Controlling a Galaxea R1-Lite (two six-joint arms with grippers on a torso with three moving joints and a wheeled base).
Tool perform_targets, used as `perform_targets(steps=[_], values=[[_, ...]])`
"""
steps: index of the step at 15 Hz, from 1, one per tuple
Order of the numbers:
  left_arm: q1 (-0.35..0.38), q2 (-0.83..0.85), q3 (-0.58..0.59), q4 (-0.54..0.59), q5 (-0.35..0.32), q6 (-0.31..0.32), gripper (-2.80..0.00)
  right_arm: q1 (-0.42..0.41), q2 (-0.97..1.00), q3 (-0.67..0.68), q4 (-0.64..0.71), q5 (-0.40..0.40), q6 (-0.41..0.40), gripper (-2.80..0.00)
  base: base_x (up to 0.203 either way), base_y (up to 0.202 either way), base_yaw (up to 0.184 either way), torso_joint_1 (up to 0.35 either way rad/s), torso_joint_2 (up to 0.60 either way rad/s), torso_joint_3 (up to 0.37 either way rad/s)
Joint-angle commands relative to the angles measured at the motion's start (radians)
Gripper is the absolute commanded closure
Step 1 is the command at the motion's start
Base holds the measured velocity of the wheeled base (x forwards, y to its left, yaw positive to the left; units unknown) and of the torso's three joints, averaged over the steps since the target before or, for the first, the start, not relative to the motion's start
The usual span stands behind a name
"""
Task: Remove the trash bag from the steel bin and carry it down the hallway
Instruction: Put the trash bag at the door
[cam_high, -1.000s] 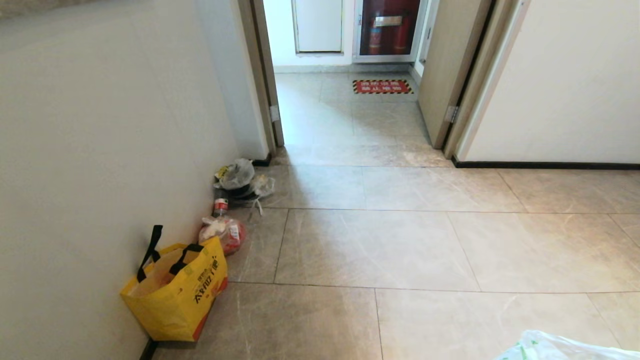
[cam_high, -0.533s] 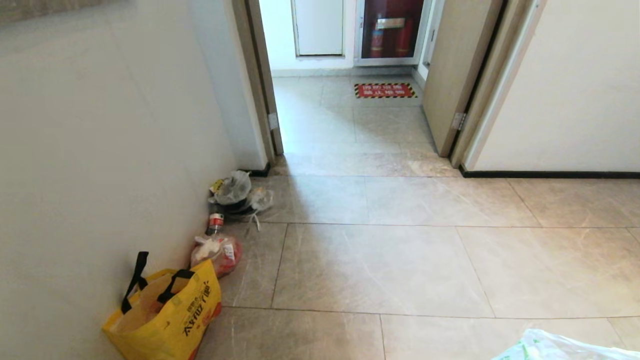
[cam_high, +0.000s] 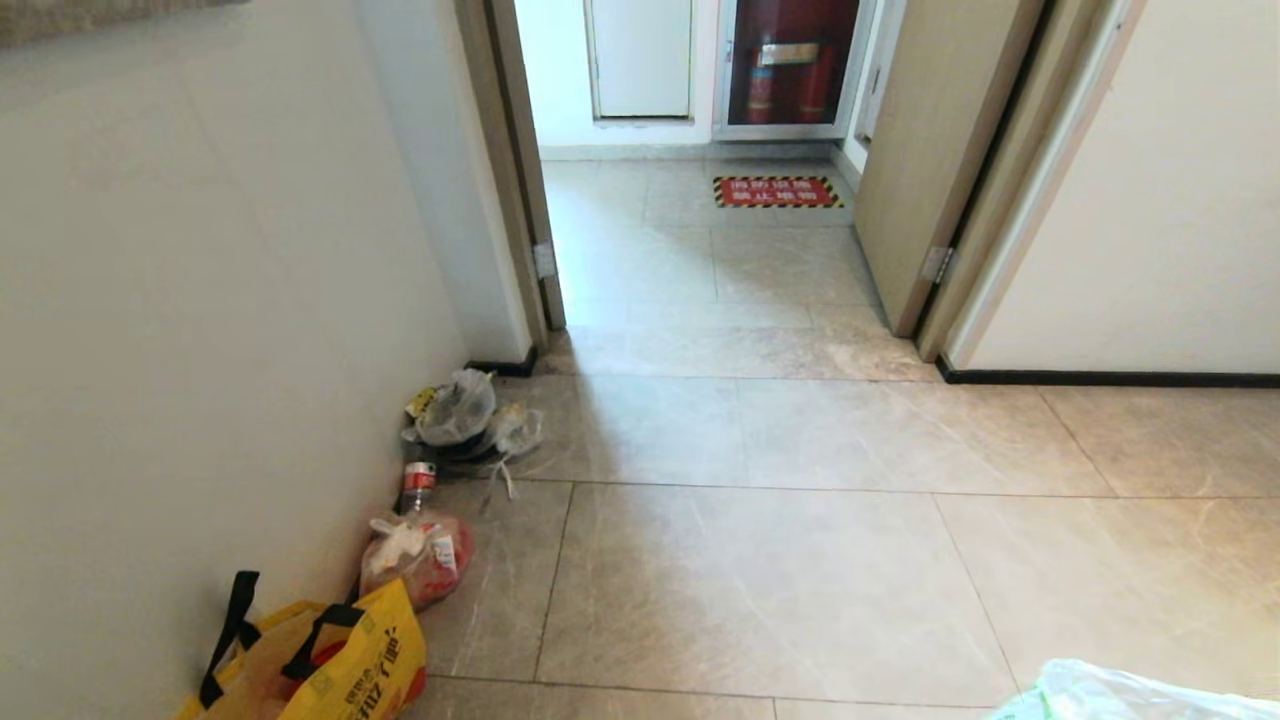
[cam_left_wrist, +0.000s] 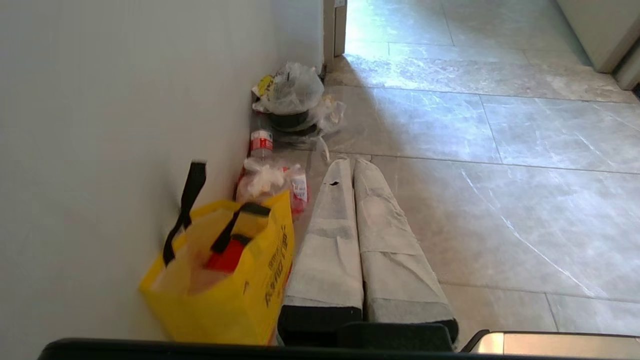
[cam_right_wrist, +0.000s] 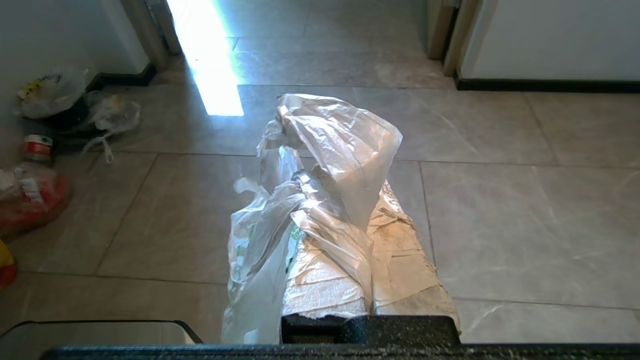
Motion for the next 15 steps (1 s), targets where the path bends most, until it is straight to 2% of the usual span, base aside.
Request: perform_targets(steps=[1, 10, 15], values=[[0.0, 0.001, 0.0, 0.001, 0.001, -0.001, 0.0, -0.001, 0.002, 0.0, 0.0, 0.0, 0.0, 0.0, 0.195, 0.0, 0.0, 0.005, 0.0, 0.0], [0.0, 0.0, 0.0, 0.001, 0.001, -0.001, 0.0, -0.001, 0.002, 0.0, 0.0, 0.0, 0.0, 0.0, 0.184, 0.0, 0.002, 0.002, 0.0, 0.001], [0.0, 0.0, 0.0, 0.001, 0.002, -0.001, 0.0, -0.001, 0.002, 0.0, 0.0, 0.002, 0.001, 0.0, 0.0, 0.0, 0.0, 0.0, 0.0, 0.0]])
